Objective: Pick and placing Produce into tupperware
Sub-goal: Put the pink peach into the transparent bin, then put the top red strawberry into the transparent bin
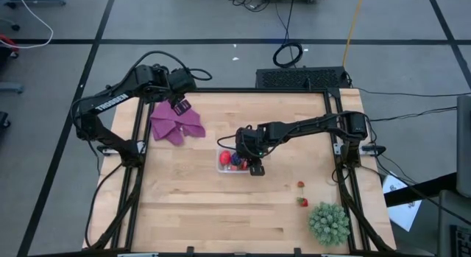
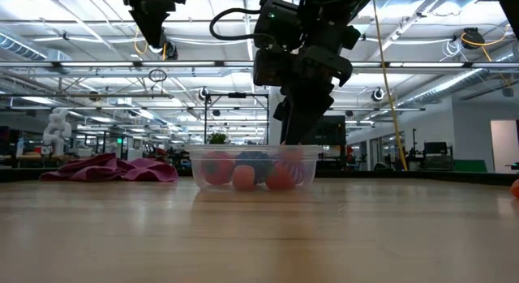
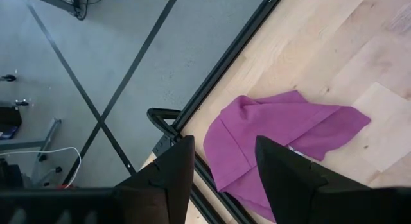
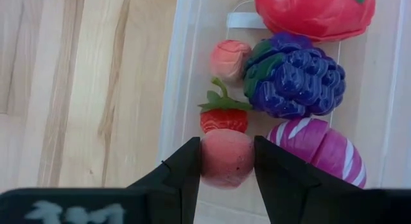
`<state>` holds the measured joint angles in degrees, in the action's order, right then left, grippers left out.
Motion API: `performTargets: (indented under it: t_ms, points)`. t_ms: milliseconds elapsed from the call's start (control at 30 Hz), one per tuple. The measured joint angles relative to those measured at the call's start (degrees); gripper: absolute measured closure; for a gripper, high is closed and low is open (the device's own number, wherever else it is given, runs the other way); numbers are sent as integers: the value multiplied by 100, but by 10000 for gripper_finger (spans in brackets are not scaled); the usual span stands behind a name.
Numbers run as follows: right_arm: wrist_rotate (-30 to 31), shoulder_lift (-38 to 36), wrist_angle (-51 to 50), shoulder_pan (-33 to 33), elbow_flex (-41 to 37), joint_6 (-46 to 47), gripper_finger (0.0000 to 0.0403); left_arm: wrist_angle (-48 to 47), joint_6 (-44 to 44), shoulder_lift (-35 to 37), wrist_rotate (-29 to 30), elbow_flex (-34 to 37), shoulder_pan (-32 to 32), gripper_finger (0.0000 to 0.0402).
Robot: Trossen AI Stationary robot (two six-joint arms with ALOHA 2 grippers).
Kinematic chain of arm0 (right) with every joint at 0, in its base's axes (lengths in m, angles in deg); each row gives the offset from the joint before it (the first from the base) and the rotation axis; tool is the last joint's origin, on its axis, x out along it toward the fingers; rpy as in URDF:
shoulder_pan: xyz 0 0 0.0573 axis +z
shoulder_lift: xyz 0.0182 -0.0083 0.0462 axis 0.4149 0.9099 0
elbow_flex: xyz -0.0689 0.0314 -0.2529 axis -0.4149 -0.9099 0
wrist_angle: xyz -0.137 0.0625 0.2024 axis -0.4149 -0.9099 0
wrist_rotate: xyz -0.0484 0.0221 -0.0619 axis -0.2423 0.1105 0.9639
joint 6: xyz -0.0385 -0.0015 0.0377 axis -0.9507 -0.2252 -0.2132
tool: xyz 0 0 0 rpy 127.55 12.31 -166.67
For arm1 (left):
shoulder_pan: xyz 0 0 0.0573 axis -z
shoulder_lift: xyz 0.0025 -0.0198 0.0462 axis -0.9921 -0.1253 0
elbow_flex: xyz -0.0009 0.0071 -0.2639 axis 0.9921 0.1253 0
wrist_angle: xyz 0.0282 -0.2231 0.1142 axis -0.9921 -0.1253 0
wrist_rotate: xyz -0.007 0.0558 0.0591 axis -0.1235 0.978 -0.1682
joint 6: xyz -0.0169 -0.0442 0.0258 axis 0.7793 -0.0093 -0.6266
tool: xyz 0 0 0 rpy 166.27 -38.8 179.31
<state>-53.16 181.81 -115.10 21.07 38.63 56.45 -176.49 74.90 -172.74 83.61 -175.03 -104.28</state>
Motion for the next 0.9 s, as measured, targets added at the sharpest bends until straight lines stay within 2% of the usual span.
performTargets:
  t_ms: [500, 900]
  points:
    - [3, 0, 16, -55, 0, 3, 275, 0, 22, 0, -4, 0, 0, 229]
    - [0, 0, 16, -63, -1, -39, 209, 0, 33, 0, -4, 0, 0, 229]
